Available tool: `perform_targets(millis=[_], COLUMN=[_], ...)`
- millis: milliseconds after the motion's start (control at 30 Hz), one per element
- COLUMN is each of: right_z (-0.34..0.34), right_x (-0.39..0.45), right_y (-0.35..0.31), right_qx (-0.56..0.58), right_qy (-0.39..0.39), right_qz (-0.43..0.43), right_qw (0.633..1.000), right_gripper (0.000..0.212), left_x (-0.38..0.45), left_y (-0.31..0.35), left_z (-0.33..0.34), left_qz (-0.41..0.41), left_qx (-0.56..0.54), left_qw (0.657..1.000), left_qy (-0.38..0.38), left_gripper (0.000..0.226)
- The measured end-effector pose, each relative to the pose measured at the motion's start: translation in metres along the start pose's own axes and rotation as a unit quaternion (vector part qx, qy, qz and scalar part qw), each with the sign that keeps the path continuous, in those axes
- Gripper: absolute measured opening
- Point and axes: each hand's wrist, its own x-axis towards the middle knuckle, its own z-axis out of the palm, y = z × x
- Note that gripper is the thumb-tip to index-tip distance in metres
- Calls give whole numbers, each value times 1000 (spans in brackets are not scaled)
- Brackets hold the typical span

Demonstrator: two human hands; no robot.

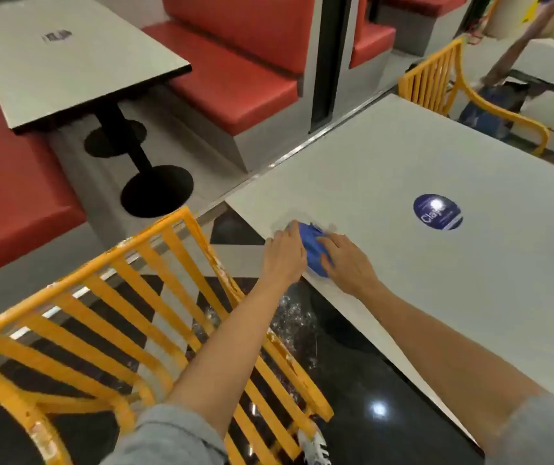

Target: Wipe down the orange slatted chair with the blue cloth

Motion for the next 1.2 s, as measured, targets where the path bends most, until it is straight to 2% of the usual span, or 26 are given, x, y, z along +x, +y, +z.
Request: perform_targets(millis=[100,233,367,533,667,733,833,900,1000,1100,1167,1200], right_z=[6,9,18,24,22,17,6,-6,-30,-56,-75,-84], right_x=[8,19,25,32,23,16,9,6,4,4,6,6], right_y=[13,13,15,21,21,24,28,26,17,2,-16,-28], right_qx=[24,39,-13,34,54,69,105,128,151,211,254,258], right_qy=[1,-48,-105,-99,-73,-43,27,86,173,231,241,246], right_qz=[33,66,93,104,92,95,72,48,42,41,27,16], right_qw=[999,996,990,989,992,992,992,987,972,949,936,934], right_gripper=[42,56,65,60,34,21,22,24,25,24,23,24], left_x=[18,35,41,44,41,37,28,20,3,-25,-42,-49], left_y=[0,1,-3,0,1,3,5,6,12,25,31,32], left_z=[18,35,50,50,45,39,28,21,6,-14,-26,-29], left_qz=[-17,-30,-66,-59,-33,-6,4,13,21,-71,-137,-151], left_qx=[-2,41,62,72,-19,-75,-165,-268,-414,-550,-618,-634], left_qw=[1000,999,996,995,997,995,984,960,907,830,774,758], left_qy=[-11,-16,-6,21,73,71,69,74,73,65,17,-5], left_gripper=[53,55,56,24,17,15,10,9,37,65,70,70])
